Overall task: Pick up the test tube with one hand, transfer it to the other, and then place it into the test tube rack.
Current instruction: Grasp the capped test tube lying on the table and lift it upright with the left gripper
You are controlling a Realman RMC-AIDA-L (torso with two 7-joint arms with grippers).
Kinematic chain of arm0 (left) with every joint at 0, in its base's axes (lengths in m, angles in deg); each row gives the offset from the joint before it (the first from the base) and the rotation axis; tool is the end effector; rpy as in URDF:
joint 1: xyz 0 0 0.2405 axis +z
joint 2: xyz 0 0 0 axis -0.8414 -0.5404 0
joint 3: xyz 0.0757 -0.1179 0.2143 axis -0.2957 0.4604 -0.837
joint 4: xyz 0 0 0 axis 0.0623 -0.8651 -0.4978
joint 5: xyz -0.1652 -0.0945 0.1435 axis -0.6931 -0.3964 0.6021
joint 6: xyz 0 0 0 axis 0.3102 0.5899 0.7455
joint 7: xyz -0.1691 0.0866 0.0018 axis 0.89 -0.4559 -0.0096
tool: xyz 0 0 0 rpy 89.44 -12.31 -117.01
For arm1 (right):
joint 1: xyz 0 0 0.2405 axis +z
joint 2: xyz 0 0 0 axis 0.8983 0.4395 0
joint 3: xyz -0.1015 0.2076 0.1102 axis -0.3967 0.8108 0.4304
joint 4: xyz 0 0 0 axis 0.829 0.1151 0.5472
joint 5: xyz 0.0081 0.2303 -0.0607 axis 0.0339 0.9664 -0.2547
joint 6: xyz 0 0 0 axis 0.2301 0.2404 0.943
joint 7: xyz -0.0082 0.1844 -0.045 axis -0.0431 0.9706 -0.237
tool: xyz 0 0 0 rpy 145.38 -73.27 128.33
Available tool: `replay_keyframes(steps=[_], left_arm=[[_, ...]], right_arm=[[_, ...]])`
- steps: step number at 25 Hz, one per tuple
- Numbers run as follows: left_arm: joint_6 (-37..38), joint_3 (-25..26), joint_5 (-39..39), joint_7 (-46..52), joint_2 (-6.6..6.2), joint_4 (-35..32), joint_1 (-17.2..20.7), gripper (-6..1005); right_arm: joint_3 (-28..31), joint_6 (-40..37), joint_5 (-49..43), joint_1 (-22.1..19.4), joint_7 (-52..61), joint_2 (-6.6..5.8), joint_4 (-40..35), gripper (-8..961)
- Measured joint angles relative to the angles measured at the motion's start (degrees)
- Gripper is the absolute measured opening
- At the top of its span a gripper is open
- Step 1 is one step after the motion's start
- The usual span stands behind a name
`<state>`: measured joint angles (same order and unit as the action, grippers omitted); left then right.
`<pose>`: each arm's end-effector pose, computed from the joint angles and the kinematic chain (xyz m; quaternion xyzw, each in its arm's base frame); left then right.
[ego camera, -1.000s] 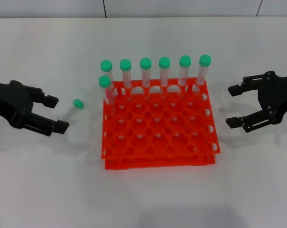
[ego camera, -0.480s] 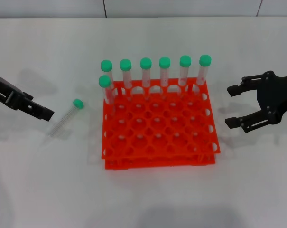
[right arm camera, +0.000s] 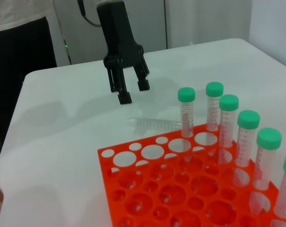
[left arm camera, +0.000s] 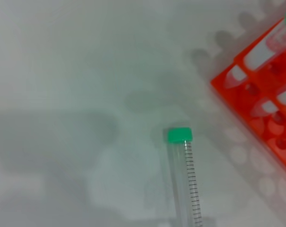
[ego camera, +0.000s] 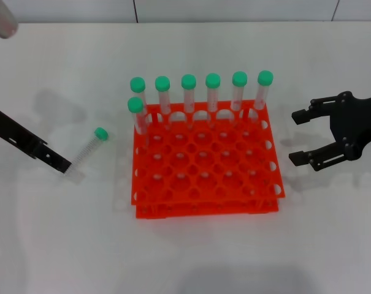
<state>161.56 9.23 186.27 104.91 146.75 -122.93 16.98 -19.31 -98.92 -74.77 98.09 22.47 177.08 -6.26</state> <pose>-0.2688 0.3996 0.0325 -0.8773 -0.4131 0.1963 0.1452 0.2130 0.3904 0.0033 -0.9909 0.0786 0.0848 0.0695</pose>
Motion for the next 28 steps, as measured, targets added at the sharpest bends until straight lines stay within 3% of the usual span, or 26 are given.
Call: replay_keyframes(steps=[11, 28], left_arm=[[-5.8, -0.7, 0.6, 0.1, 1.40, 7.0, -1.7, 757], [-8.4, -1.1, 2.1, 0.7, 2.44, 8.2, -2.1, 728]], right_arm=[[0.0, 0.7, 0.0, 0.1, -0.1, 0.39, 0.0, 869], [-0.5, 1.7, 0.0, 0.2, -0.1, 0.76, 0.0, 869]])
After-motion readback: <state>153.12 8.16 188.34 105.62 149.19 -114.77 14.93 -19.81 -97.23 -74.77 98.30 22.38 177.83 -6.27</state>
